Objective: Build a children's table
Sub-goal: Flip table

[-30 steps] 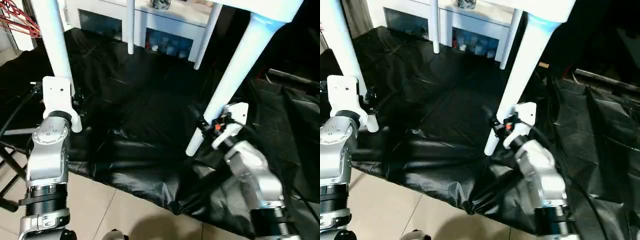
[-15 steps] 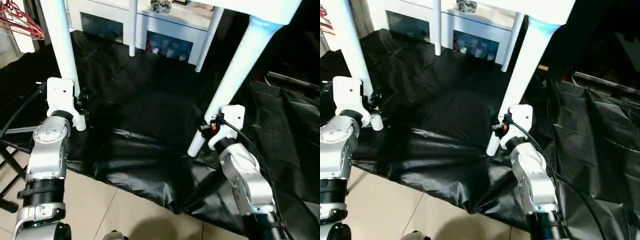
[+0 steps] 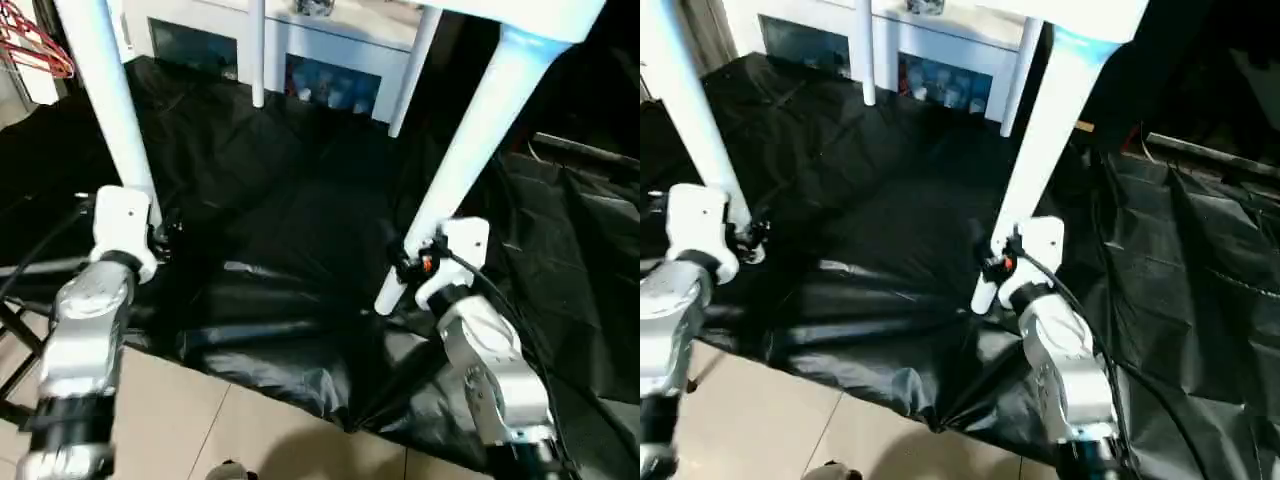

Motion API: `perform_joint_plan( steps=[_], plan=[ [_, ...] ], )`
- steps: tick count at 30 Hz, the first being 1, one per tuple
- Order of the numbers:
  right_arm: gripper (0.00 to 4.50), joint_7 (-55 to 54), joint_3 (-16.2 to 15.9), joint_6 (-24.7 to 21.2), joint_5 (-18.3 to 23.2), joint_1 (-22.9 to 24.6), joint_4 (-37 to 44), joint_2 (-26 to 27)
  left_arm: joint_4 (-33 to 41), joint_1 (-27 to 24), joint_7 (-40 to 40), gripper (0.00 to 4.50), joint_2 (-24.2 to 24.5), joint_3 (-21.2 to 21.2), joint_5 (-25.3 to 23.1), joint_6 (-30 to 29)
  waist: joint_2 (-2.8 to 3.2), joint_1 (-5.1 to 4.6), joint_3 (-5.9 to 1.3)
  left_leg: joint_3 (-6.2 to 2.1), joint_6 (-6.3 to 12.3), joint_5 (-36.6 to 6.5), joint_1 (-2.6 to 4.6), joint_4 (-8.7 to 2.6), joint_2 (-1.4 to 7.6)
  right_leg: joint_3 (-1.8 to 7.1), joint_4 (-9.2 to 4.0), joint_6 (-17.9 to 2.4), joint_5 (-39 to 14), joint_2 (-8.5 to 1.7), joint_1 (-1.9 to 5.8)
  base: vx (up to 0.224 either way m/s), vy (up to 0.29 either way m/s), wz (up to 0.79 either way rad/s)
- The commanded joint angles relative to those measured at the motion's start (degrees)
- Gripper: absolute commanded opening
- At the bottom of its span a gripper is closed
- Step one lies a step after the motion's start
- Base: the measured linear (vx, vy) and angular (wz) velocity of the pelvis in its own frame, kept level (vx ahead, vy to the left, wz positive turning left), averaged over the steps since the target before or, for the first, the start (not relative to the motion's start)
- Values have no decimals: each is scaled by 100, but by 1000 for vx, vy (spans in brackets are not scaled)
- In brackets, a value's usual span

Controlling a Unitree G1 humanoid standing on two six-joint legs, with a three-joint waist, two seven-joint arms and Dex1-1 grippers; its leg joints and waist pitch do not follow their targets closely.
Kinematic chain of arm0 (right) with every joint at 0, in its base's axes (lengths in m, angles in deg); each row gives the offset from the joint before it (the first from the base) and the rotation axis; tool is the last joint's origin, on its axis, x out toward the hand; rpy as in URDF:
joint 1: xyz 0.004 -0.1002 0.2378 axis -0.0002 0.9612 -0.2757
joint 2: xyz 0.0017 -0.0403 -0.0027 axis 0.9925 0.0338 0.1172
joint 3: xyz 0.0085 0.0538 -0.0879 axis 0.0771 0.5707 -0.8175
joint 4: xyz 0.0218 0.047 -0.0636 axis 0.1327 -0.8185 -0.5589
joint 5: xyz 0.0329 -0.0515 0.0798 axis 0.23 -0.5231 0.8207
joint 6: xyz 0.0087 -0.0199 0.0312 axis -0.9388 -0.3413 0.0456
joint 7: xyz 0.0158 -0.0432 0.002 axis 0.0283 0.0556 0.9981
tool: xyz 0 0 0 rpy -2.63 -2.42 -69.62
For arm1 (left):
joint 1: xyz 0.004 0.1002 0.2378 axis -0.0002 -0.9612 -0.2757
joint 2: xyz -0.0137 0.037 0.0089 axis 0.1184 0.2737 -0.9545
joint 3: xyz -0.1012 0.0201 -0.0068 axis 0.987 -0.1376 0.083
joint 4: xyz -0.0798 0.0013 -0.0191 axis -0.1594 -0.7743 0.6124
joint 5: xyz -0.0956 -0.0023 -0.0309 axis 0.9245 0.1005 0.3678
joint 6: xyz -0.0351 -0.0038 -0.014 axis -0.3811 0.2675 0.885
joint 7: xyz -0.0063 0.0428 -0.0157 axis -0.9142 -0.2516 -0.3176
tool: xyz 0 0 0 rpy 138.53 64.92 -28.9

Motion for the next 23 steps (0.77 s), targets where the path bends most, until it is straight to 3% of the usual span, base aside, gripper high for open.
perform_joint_plan(
  steps=[1,5,7,8,9,11,13,14,17,20,23],
  plan=[
    [299,24,158,-191,121,160,386,-99,452,-178,-71,342,45,100,106,-166,178,-12,-294,-293,-412,-1749,227,-571,560,352,-369,-889,-442,-511,114,0,0,0],
    [334,135,230,-405,364,565,987,-218,1277,-617,-132,377,7,310,385,-356,187,-14,-271,-314,-510,-2083,244,-595,567,354,-400,-794,-759,-500,103,0,0,0],
    [353,219,313,-529,565,833,1358,-294,1855,-1013,-285,398,-90,358,699,-526,214,-19,-240,-326,-570,-2422,246,-613,555,359,-449,-732,-1182,-497,74,0,0,0],
    [361,240,336,-569,629,904,1461,-314,2011,-1138,-328,407,-116,350,786,-543,192,-25,-216,-335,-586,-2609,240,-618,561,372,-492,-681,-1459,-510,52,0,0,0],
    [367,294,357,-656,772,1016,1613,-342,2212,-1341,-373,412,-175,335,894,-552,219,-22,-210,-346,-610,-2766,255,-610,548,381,-519,-618,-1736,-515,27,0,0,0],
    [383,378,376,-831,994,1293,1963,-419,2648,-1805,-459,428,-305,271,1104,-672,200,-27,-209,-365,-608,-2767,223,-620,566,385,-524,-573,-1738,-516,60,0,0,0],
    [394,445,365,-922,1059,1560,2211,-510,2916,-2190,-486,440,-367,180,1112,-758,197,-37,-197,-343,-587,-2739,225,-613,543,393,-535,-520,-1718,-484,26,0,0,0],
    [394,473,374,-947,1071,1718,2315,-549,3049,-2375,-459,440,-440,167,1142,-803,190,-20,-185,-348,-553,-2698,205,-614,550,403,-549,-477,-1769,-506,48,0,0,0],
    [394,390,481,-1054,1025,2037,2437,-607,3405,-2647,-249,440,-750,190,1359,-1056,168,-26,-174,-356,-533,-2802,219,-599,535,402,-594,-384,-2180,-509,17,0,0,0],
    [394,412,520,-1065,910,2191,2414,-727,3880,-2865,289,440,-1068,-50,1047,-1237,155,-34,-125,-399,-583,-3151,236,-593,548,391,-668,-281,-2706,-532,-3,0,0,0],
    [394,412,497,-1103,943,2173,2396,-779,3995,-2959,367,440,-1078,-172,950,-1232,131,-63,-128,-427,-557,-3107,221,-586,516,371,-701,-88,-2966,-522,5,0,0,0]
  ],
)
